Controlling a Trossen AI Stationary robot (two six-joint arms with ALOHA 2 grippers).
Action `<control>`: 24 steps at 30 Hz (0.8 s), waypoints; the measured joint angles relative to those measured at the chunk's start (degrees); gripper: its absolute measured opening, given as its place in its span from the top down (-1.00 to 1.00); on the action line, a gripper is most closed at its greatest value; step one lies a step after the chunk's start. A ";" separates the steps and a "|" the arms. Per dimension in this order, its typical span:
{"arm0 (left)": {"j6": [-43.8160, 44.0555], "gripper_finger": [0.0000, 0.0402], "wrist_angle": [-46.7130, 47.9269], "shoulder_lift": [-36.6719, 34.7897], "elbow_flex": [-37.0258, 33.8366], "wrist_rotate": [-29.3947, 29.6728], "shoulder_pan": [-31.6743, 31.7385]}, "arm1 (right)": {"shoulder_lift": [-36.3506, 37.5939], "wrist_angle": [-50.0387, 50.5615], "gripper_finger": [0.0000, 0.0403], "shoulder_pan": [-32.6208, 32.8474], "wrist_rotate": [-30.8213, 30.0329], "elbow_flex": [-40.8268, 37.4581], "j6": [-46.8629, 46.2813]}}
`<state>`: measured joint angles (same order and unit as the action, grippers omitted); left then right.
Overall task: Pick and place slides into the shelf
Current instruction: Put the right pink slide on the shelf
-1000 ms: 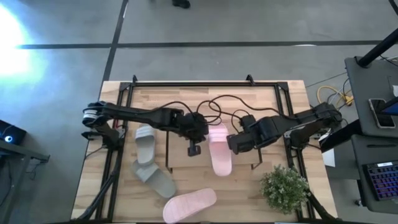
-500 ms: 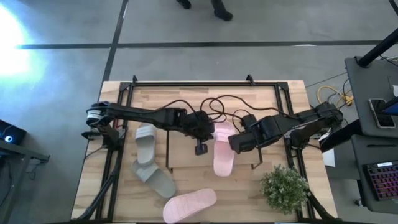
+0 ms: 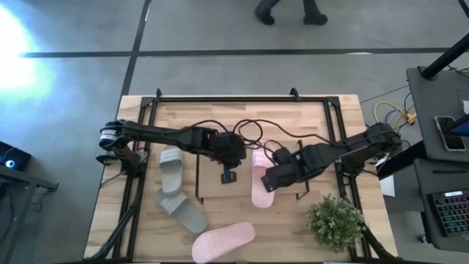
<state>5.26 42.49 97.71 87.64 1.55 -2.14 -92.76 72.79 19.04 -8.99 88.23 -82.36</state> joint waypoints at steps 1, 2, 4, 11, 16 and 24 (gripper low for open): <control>0.00 1.00 0.00 0.00 0.00 0.05 0.04 | -0.52 0.03 0.95 -0.29 -0.03 -0.10 0.45; 0.00 1.00 -0.02 0.00 0.00 0.08 0.08 | -0.99 0.10 0.95 -0.58 -0.02 -0.13 0.92; -0.01 1.00 -0.28 0.00 0.00 0.28 0.22 | -1.49 0.28 0.95 -1.22 0.00 -0.13 1.64; -0.06 1.00 -2.57 0.00 0.00 0.73 0.30 | -1.60 0.30 0.95 -2.94 -4.86 -0.37 1.98; -0.03 1.00 -3.40 -0.02 0.00 0.93 0.30 | -1.02 0.19 0.95 -3.84 -5.69 -0.33 2.03; -0.14 1.00 -4.84 -0.01 0.00 2.26 0.68 | -0.44 0.26 0.95 -3.92 -5.81 0.63 2.46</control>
<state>5.12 37.65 97.70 87.64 3.81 -1.46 -93.20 73.05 15.11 -14.79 88.85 -79.90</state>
